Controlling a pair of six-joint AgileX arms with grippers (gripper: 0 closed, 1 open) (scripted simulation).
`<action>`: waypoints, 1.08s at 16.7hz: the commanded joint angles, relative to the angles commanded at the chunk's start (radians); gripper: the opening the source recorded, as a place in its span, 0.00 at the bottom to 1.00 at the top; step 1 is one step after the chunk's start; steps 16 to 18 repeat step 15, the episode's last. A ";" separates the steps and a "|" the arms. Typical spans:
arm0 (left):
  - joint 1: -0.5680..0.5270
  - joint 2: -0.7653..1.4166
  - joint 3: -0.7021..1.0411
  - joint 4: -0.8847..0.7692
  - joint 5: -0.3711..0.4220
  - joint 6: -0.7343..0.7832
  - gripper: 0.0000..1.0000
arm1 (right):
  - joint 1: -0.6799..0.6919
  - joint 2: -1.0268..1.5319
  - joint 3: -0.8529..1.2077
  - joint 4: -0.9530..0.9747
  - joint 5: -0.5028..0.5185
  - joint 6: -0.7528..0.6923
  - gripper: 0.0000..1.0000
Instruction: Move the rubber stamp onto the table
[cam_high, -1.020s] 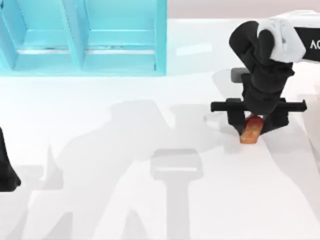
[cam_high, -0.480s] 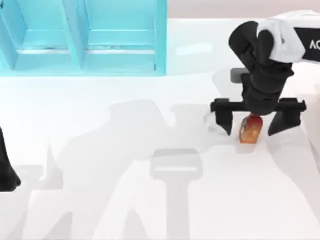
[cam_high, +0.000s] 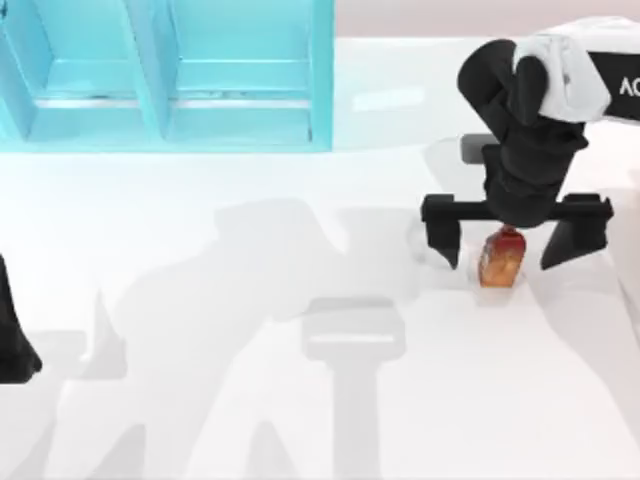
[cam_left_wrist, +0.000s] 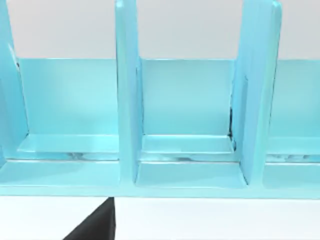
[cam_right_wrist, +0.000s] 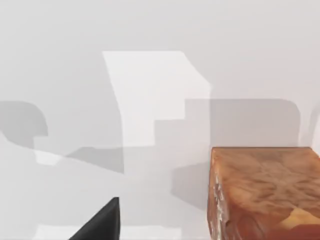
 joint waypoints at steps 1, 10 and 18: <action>0.000 0.000 0.000 0.000 0.000 0.000 1.00 | 0.001 0.000 0.023 -0.022 0.001 0.001 1.00; 0.000 0.000 0.000 0.000 0.000 0.000 1.00 | -0.002 -0.025 0.407 -0.462 -0.003 -0.001 1.00; 0.000 0.000 0.000 0.000 0.000 0.000 1.00 | -0.004 -0.053 0.505 -0.558 -0.001 -0.006 1.00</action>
